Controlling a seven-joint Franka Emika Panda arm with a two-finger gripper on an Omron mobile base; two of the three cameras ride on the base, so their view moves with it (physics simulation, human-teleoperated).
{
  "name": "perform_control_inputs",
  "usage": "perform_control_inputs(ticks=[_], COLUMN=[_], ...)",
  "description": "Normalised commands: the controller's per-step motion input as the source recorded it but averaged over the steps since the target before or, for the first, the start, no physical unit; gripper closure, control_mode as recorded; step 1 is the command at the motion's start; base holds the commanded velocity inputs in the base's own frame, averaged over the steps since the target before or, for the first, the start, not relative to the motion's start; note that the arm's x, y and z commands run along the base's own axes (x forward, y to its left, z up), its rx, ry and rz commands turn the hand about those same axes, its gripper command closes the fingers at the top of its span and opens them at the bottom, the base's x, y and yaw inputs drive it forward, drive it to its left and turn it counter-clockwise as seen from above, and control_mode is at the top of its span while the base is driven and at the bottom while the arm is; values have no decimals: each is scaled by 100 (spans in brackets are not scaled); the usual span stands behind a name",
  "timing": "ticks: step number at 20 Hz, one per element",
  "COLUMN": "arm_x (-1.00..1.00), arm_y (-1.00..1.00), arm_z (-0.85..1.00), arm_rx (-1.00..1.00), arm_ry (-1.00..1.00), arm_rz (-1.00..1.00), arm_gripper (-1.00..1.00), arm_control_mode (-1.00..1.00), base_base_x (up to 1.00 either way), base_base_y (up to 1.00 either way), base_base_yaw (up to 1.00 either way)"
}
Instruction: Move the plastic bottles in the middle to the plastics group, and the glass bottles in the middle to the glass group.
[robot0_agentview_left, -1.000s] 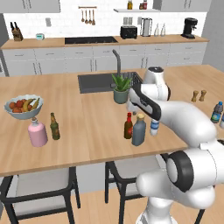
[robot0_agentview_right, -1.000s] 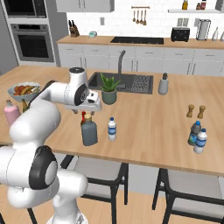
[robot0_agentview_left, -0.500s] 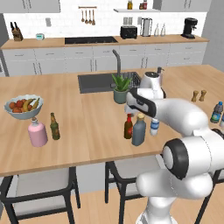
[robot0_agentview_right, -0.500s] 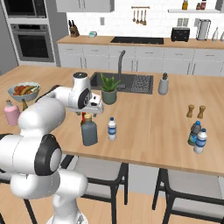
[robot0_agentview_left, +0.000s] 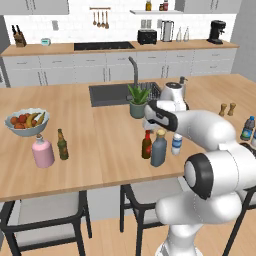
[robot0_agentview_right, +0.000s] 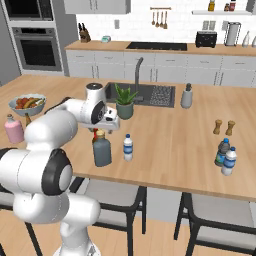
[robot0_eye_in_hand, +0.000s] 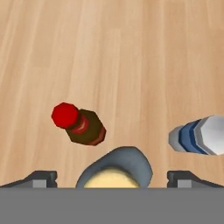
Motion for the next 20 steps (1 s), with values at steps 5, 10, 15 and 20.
perform_control_inputs(ticks=[5,10,15,20], arm_x=[-10,-9,-3,0], arm_y=[-12,-1,0,0], arm_z=[-4,-13,-7,-7], arm_rx=[0,0,0,0], arm_ry=[0,0,0,0], arm_rz=[0,0,0,0], arm_gripper=[-100,-100,-100,-100], arm_control_mode=[-100,-100,-100,-100], base_base_x=[0,0,0,0], base_base_y=[0,0,0,0], base_base_yaw=[0,0,0,0])
